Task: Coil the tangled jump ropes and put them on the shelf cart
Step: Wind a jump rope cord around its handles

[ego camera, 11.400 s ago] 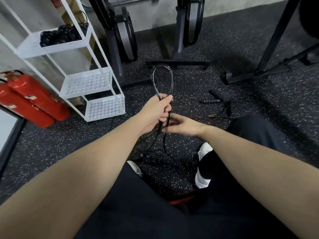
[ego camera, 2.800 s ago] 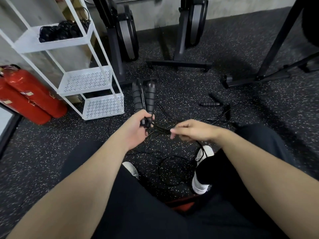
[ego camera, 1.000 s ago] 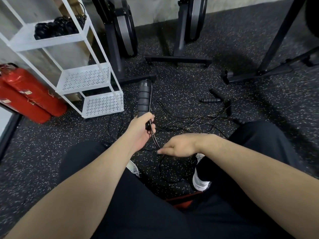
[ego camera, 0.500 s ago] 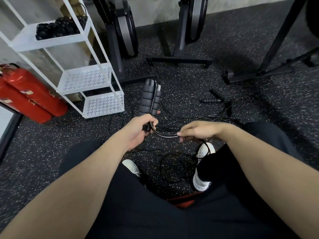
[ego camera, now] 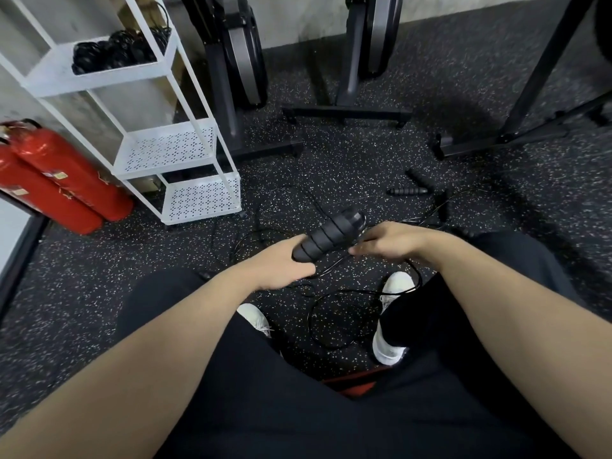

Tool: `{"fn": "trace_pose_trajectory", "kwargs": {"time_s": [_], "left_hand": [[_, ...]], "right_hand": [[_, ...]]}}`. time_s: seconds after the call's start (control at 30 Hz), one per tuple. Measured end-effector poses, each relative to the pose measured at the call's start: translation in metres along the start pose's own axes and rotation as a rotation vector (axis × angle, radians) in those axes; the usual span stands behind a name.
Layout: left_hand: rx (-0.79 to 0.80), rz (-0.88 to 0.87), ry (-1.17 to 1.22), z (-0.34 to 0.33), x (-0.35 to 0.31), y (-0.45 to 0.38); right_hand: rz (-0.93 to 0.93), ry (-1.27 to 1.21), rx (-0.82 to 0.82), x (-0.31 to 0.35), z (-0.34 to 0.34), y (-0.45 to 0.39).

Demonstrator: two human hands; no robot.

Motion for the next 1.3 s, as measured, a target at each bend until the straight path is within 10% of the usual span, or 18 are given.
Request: {"fn": "trace_pose_trajectory", "kwargs": {"time_s": [0.37,0.8,1.3], "left_hand": [[0.204,-0.113,-0.404,-0.015,-0.011,0.007],[0.045,0.101,-0.723,-0.007,0.006,-0.009],[-0.327,0.269,-0.006,0.015,0.052,-0.009]], "right_hand": [[0.044,-0.294,0.092,0.003,0.001,0.000],[0.169,-0.121,-0.190,0.044,-0.002,0.010],[0.210,-0.409,-0.319,0.076,-0.037,0.019]]}}
Point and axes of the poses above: each hand's wrist, its own y-axis away from the middle knuckle, its own z-axis out of the back of the hand, x = y × z, the point moved 8 cm from there along -y, towards the middle knuckle, and after that the axes turned 12 degrees about -z, right-handed, at the moved point
